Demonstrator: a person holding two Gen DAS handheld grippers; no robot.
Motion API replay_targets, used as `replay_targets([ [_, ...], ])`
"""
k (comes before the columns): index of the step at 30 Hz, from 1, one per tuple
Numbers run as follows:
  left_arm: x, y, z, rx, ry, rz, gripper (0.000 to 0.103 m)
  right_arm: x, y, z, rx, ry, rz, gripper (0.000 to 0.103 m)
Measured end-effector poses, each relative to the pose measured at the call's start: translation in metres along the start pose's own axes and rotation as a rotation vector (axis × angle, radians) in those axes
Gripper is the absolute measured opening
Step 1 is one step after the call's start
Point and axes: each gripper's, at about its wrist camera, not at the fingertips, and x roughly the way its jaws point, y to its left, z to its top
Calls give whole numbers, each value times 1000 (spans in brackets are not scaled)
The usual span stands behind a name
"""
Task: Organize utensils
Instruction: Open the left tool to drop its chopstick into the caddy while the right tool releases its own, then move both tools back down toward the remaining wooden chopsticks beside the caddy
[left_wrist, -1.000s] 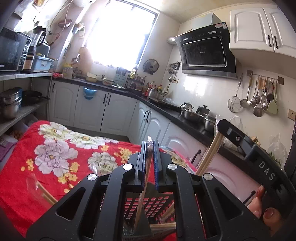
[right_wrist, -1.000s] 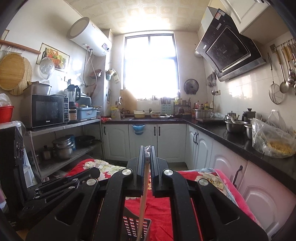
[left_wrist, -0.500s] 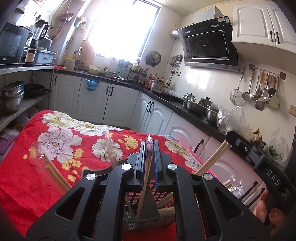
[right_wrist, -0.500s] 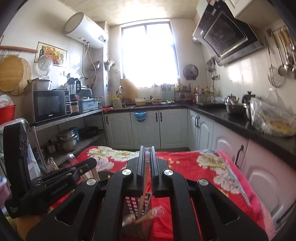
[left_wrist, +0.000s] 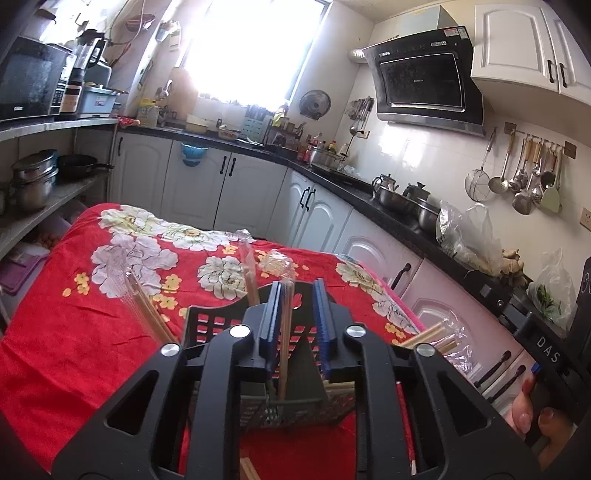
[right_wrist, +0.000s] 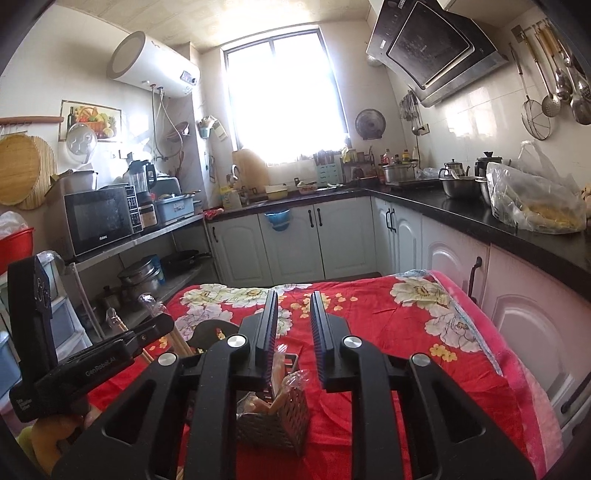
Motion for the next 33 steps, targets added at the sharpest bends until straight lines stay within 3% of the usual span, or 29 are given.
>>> replay_targets([
  [4,-7,3,-3,-14,10,-1,22,-7,2,-3,-4,4,6,29],
  [11,-24,4,-7,-44,21,-10,44,-19,3,-8,6,17,15,43],
  [23,-59,0,-16,-46,-13,-11,64,-47,-1,-20,11,25,11,52],
  [33,-89,-9,-26,-19,-34,-13,90,-69,7,-35,1,59,38,65],
])
